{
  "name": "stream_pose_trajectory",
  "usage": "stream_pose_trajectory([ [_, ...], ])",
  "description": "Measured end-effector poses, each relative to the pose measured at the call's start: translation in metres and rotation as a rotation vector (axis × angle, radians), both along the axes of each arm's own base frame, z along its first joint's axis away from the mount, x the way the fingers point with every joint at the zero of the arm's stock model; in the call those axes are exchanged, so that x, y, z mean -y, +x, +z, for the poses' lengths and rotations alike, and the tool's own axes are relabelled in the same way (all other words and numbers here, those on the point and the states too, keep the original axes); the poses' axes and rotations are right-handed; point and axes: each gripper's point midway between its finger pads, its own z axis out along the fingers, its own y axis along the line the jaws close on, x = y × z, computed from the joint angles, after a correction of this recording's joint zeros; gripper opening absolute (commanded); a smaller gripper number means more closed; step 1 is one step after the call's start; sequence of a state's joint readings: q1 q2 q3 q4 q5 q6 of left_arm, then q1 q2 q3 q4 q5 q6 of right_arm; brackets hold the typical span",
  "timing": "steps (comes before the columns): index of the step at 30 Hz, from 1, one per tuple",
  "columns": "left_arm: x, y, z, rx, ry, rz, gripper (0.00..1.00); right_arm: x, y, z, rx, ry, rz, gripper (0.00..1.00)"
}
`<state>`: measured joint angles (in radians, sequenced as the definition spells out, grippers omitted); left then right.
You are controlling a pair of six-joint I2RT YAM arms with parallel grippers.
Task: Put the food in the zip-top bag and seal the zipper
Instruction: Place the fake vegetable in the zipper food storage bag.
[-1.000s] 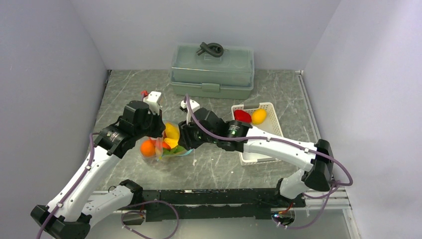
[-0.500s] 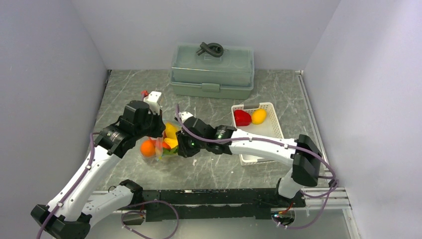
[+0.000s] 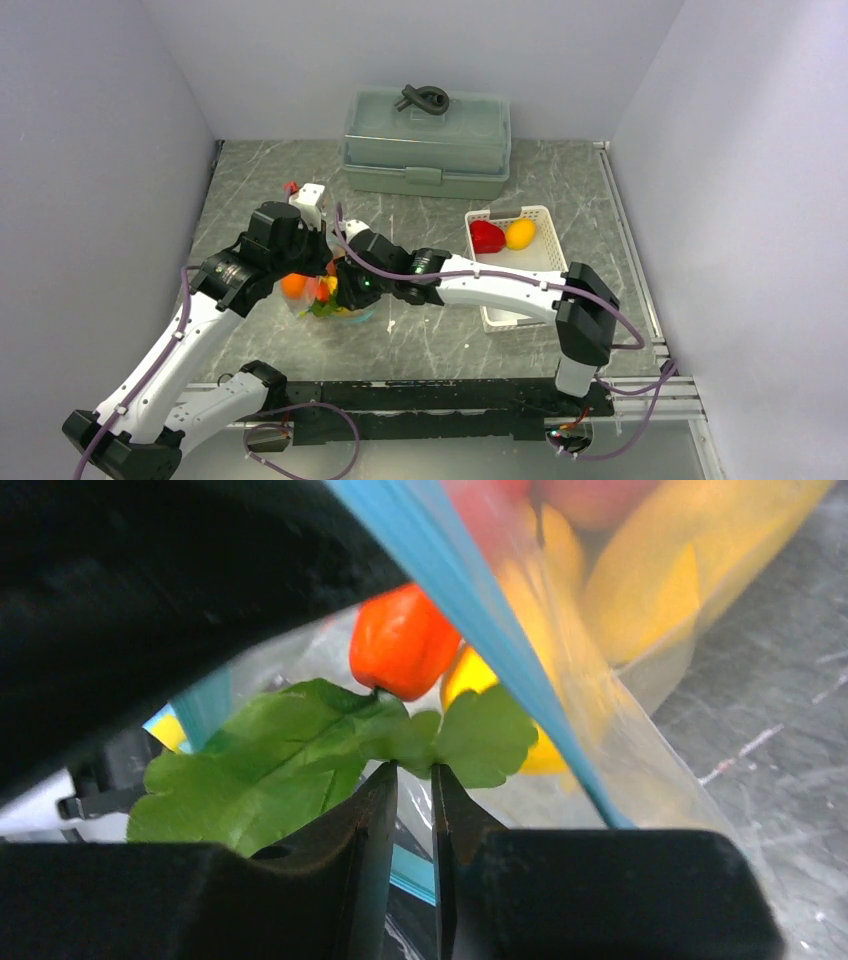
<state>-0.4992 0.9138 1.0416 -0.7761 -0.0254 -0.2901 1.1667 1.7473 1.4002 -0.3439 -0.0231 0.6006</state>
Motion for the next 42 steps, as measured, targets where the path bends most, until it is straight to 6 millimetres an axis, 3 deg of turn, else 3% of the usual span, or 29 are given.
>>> stream_pose_trajectory([
  [8, 0.002, -0.004, -0.002, -0.017, -0.006, -0.012, 0.0, -0.026, 0.01, -0.006, -0.025, 0.056, -0.025, 0.21],
  [11, 0.002, -0.006, -0.004, -0.03, -0.009, -0.014, 0.0, -0.026, 0.011, -0.012, -0.039, 0.048, -0.036, 0.22],
  [22, 0.003, -0.02, -0.012, -0.119, -0.033, -0.001, 0.05, -0.013, 0.008, -0.02, -0.037, 0.036, -0.044, 0.39],
  [30, 0.004, -0.029, -0.018, -0.183, -0.048, 0.014, 0.0, 0.007, 0.015, 0.023, 0.06, 0.093, -0.081, 0.53],
  [36, 0.013, -0.035, -0.016, -0.228, -0.1, 0.002, 0.0, 0.032, 0.006, 0.062, 0.107, 0.167, -0.08, 0.56],
  [39, 0.02, -0.037, -0.015, -0.254, -0.139, -0.002, 0.0, 0.043, -0.002, 0.071, 0.106, 0.192, -0.072, 0.55],
  [42, 0.028, -0.037, -0.011, -0.267, -0.19, -0.004, 0.0, 0.051, -0.009, 0.066, 0.082, 0.206, -0.071, 0.53],
])
